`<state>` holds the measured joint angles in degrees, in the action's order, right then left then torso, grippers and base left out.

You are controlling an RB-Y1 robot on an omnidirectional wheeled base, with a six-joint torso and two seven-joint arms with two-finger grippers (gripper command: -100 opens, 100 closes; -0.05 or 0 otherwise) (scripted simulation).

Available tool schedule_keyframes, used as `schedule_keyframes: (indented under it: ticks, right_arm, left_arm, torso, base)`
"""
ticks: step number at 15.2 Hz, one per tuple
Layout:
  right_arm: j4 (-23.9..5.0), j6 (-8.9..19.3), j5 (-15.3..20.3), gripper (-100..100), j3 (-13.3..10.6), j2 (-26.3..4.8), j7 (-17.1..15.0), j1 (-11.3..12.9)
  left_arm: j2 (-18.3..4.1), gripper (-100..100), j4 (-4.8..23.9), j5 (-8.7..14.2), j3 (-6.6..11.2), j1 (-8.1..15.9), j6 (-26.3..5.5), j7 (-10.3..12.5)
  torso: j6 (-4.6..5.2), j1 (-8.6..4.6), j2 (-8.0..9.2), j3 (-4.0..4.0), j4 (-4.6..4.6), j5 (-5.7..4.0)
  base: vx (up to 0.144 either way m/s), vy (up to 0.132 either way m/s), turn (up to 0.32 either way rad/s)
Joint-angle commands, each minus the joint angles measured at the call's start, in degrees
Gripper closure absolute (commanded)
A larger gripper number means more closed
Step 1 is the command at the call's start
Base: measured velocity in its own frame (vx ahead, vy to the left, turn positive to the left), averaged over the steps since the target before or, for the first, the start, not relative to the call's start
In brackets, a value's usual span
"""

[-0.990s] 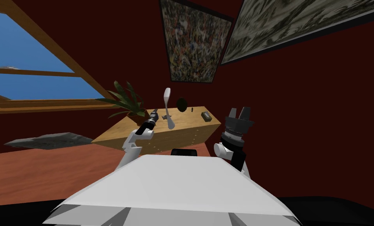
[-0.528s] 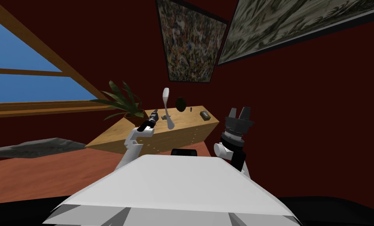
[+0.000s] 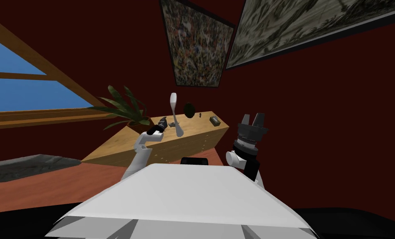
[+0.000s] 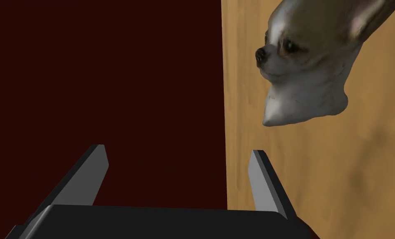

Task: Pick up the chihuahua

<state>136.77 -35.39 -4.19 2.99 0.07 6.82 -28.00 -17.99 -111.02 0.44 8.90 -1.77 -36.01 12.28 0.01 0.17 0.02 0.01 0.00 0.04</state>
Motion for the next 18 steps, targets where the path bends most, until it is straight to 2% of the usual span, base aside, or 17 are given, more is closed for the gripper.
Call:
schedule_keyframes:
  ticks: [1, 2, 4, 5, 7, 8, 10, 11, 12, 13, 14, 15, 16, 18]
  right_arm:
    - [0.0, 0.0, 0.0, 0, 0.0, 0.0, 0.0, 0.0]
    - [0.0, 0.0, 0.0, 0, 0.0, 0.0, 0.0, 0.0]
    - [0.0, 0.0, 0.0, 0, 0.0, 0.0, 0.0, 0.0]
    - [0.0, 0.0, 0.0, 0, 0.0, 0.0, 0.0, 0.0]
    - [0.0, 0.0, 0.0, 0, 0.0, 0.0, 0.0, 0.0]
    - [0.0, 0.0, 0.0, 0, 0.0, 0.0, 0.0, 0.0]
    - [0.0, 0.0, 0.0, 0, 0.0, 0.0, 0.0, 0.0]
    - [0.0, 0.0, 0.0, 0, 0.0, 0.0, 0.0, 0.0]
    - [0.0, 0.0, 0.0, 0, 0.0, 0.0, 0.0, 0.0]
    - [0.0, 0.0, 0.0, 0, 0.0, 0.0, 0.0, 0.0]
    - [0.0, 0.0, 0.0, 0, 0.0, 0.0, 0.0, 0.0]
    - [0.0, 0.0, 0.0, 0, 0.0, 0.0, 0.0, 0.0]
    - [0.0, 0.0, 0.0, 0, 0.0, 0.0, 0.0, 0.0]
    - [0.0, 0.0, 0.0, 0, 0.0, 0.0, 0.0, 0.0]
  left_arm:
    - [-0.1, -100, 0.5, 0.1, 0.12, 0.4, -2.0, 0.5]
    - [-0.4, -100, 1.6, 0.3, 0.44, 1.9, -3.9, 1.6]
    - [-0.4, -100, 1.6, 0.3, 0.44, 1.9, -5.3, 1.6]
    - [-0.7, -100, 2.7, 0.4, 0.76, 3.3, -7.1, 2.7]
    - [-0.7, -100, 2.7, 0.4, 0.76, 3.3, -8.5, 2.7]
    - [-0.9, -100, 3.7, 0.6, 1.06, 4.7, -10.4, 3.8]
    - [-0.9, -100, 3.7, 0.6, 1.06, 4.7, -11.6, 3.8]
    - [-1.1, -100, 4.7, 0.7, 1.36, 6.1, -13.5, 4.9]
    - [-1.1, -100, 4.7, 0.7, 1.36, 6.1, -14.5, 4.9]
    - [-1.1, -100, 4.7, 0.7, 1.36, 6.1, -14.6, 4.9]
    - [-1.3, -100, 5.7, 0.9, 1.64, 7.4, -16.7, 5.9]
    - [-1.3, -100, 5.7, 0.9, 1.64, 7.4, -17.6, 5.9]
    - [-1.4, -100, 6.7, 1.0, 1.91, 8.6, -18.9, 6.9]
    - [-1.4, -100, 6.7, 1.0, 1.91, 8.6, -20.3, 6.9]
  torso:
    - [0.00, 0.00, 0.00, 0.00, 0.00, 0.00]
    - [-0.02, -0.01, -0.01, 0.00, 0.00, 0.00]
    - [0.01, -0.02, -0.01, -0.01, 0.00, 0.00]
    - [-0.02, -0.03, -0.01, -0.01, 0.00, 0.00]
    - [0.00, -0.03, 0.00, 0.00, 0.00, 0.00]
    - [-0.02, -0.04, -0.01, 0.00, 0.00, 0.00]
    - [0.00, -0.01, 0.00, 0.00, 0.00, 0.00]
    - [-0.02, -0.03, -0.01, 0.00, 0.00, 0.00]
    - [0.01, -0.03, -0.01, 0.00, 0.00, -0.01]
    - [0.00, -0.03, 0.00, 0.00, 0.00, -0.01]
    - [-0.02, -0.04, -0.01, 0.00, 0.00, 0.00]
    - [0.00, -0.04, -0.01, -0.01, 0.00, -0.01]
    - [0.00, -0.04, -0.01, 0.00, 0.00, -0.01]
    - [0.00, -0.01, 0.00, 0.00, 0.00, 0.00]
  base:
    - [-0.016, 0.028, -0.059]
    - [-0.016, 0.031, -0.107]
    - [-0.019, 0.028, -0.096]
    - [-0.022, 0.026, -0.132]
    - [-0.020, 0.027, -0.084]
    - [-0.021, 0.029, -0.093]
    - [-0.022, 0.031, -0.084]
    - [-0.021, 0.025, -0.135]
    - [-0.024, 0.029, -0.130]
    - [-0.018, 0.024, -0.029]
    - [-0.019, 0.025, -0.080]
    - [-0.023, 0.025, -0.120]
    - [-0.027, 0.030, -0.141]
    - [-0.021, 0.032, -0.082]
